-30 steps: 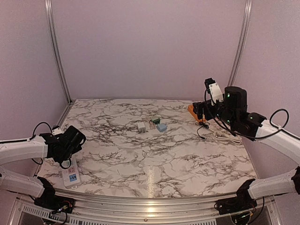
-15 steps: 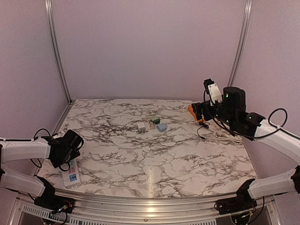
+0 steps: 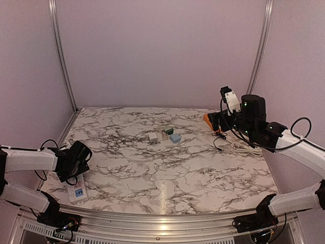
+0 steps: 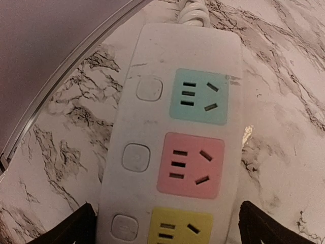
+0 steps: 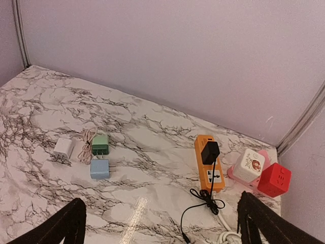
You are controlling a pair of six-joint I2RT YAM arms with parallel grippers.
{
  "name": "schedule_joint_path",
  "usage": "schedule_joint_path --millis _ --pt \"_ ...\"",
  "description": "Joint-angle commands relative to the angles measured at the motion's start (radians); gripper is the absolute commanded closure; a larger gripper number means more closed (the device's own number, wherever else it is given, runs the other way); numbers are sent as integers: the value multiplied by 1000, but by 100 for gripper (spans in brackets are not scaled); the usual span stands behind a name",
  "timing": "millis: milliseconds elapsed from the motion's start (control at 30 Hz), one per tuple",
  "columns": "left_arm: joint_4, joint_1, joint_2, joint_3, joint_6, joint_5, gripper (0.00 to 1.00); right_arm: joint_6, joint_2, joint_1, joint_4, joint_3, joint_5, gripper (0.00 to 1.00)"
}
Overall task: Insert the plug
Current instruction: Move the socket to the center of the board.
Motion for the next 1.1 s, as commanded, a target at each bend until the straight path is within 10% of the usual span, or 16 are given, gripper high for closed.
schedule_joint_path --millis 0,1067 --pt "51 2 33 -13 12 74 2 7 -11 4 -11 30 3 1" --pt "296 -236 315 116 -77 239 24 72 10 5 -27 44 -59 1"
